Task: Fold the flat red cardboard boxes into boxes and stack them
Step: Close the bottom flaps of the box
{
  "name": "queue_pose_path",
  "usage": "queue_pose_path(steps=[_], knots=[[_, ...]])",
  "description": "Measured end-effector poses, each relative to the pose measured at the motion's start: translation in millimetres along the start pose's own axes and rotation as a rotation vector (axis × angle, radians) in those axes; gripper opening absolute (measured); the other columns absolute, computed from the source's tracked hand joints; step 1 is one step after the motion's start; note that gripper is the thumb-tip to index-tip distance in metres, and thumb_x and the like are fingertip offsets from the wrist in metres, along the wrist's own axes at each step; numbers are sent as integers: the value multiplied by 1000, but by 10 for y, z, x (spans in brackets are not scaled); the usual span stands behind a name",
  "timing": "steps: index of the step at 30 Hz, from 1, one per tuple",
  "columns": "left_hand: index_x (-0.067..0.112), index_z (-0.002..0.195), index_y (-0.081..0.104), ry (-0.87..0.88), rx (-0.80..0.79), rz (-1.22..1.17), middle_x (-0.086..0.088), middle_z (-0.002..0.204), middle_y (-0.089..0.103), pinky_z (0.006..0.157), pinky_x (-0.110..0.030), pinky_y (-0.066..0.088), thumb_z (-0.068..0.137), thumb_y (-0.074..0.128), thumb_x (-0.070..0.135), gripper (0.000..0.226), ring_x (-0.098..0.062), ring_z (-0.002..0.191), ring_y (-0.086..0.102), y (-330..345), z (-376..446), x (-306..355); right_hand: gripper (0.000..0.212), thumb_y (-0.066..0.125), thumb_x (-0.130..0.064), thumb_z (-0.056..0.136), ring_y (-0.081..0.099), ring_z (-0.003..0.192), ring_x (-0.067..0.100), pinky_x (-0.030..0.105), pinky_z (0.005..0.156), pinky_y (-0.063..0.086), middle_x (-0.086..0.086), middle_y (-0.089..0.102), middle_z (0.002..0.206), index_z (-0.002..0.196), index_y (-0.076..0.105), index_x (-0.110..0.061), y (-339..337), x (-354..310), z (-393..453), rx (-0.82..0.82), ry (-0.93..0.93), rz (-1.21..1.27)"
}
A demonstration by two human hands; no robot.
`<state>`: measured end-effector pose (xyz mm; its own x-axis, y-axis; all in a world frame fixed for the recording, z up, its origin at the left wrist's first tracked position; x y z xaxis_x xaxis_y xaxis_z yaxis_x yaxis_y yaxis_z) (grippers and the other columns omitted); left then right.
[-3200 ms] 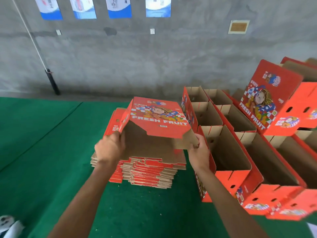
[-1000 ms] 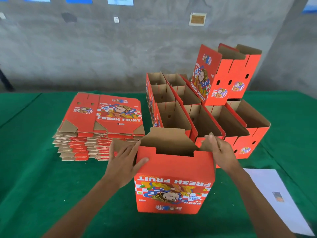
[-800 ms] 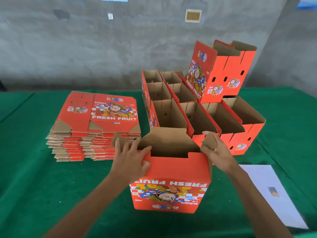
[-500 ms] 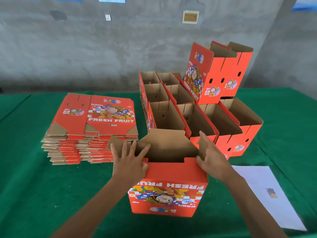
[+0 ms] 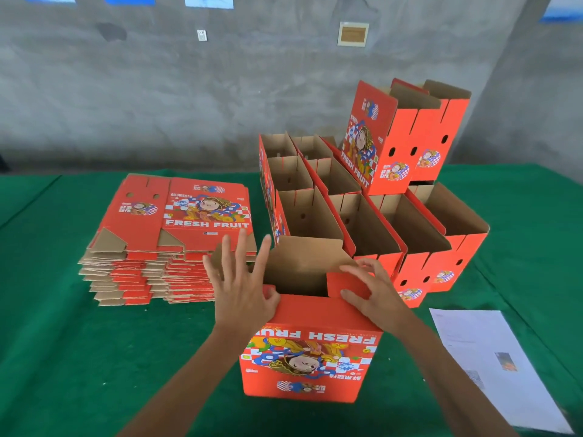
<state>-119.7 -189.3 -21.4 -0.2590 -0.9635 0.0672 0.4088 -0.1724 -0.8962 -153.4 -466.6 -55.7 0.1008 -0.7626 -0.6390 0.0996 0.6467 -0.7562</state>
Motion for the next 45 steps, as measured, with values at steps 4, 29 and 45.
queue_pose_path(steps=[4, 29, 45], knots=[[16, 164, 15, -74, 278, -426, -12, 172, -5, 123, -50, 20, 77, 83, 9, 111, -37, 159, 0, -144, -184, -30, 71, 70, -48, 91, 47, 127, 10, 37, 92, 60, -23, 28, 136, 146, 29, -66, 12, -14, 83, -80, 28, 50], [46, 154, 29, -70, -638, -506, 9, 166, 8, 119, -55, 29, 93, 46, 77, 70, -37, 153, 13, 517, 3, -41, 50, 65, -76, 81, 36, 132, -3, 31, 110, 35, -28, 43, 140, 118, 56, -44, 176, 30, 32, 3, 16, 79], [42, 145, 34, -157, -482, -260, -4, 158, 28, 104, -54, 47, 103, 25, 66, 49, -38, 138, 41, 523, -19, -45, 52, 30, -62, 101, 55, 112, 26, 35, 87, 39, 1, 61, 106, 101, 63, -22, 60, 34, 8, 289, 217, 145]])
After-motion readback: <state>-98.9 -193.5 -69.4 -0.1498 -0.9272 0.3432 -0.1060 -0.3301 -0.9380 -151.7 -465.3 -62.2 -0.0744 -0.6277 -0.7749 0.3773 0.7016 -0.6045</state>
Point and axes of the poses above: each hand's wrist, its own z-axis towards the middle knuckle, its own y-axis out of the palm, x = y × z, the point moved 7 cm from there along z, towards the middle knuckle
